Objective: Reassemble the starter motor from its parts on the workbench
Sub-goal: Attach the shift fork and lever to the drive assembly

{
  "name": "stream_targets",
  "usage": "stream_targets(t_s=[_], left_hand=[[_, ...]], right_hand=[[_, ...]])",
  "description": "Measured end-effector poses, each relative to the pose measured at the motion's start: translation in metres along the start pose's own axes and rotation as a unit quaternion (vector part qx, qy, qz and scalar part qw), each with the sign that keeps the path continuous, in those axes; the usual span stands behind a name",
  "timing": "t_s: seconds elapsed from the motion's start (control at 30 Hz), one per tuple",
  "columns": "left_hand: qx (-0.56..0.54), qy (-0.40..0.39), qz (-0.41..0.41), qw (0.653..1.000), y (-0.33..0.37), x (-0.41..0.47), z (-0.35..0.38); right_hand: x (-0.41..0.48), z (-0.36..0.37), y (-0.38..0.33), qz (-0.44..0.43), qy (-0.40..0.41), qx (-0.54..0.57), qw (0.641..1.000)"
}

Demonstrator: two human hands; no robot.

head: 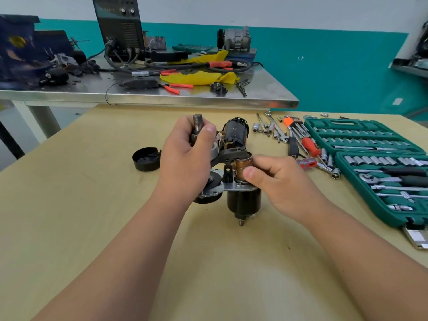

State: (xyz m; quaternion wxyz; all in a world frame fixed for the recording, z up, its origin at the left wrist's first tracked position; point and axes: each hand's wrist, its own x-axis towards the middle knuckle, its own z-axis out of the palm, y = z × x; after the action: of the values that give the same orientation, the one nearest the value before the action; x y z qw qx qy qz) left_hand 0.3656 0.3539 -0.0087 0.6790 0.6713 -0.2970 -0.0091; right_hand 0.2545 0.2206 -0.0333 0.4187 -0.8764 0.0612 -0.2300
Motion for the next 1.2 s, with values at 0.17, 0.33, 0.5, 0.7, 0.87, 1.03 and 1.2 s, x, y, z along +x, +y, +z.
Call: stream_targets(t_s=[0.17,0.33,0.5,0.7,0.87,1.03,1.2], left_hand=[[0.009,0.004,0.018,1.0,-0.001,0.001,-0.005],[0.01,-0.02,0.015,1.0,-0.001,0.004,-0.008],[-0.018,-0.031,-0.005,0.999,-0.004,0.008,-0.012],[-0.045,-0.007,-0.019,0.999,-0.009,0.01,-0.012],[-0.041,-0.004,0.0,0.999,-0.009,0.01,-0.008],[-0.055,0.007,0.008,0.998,-0.009,0.008,-0.008],[-0.053,0.008,0.03,0.998,-0.012,0.008,-0.009]], right_hand=[[0.0,0.008,-0.002,0.002,0.004,0.026,1.0],[-0.001,0.013,-0.002,0.017,-0.04,-0.045,0.998],[0.005,0.024,0.002,-0.142,-0.026,-0.139,0.98],[0.011,0.035,0.005,-0.2,0.097,-0.132,0.966],[0.011,0.037,0.005,-0.2,0.146,-0.116,0.962],[0.006,0.039,0.004,-0.191,0.121,-0.103,0.969],[0.009,0.039,0.003,-0.179,0.149,-0.088,0.968]])
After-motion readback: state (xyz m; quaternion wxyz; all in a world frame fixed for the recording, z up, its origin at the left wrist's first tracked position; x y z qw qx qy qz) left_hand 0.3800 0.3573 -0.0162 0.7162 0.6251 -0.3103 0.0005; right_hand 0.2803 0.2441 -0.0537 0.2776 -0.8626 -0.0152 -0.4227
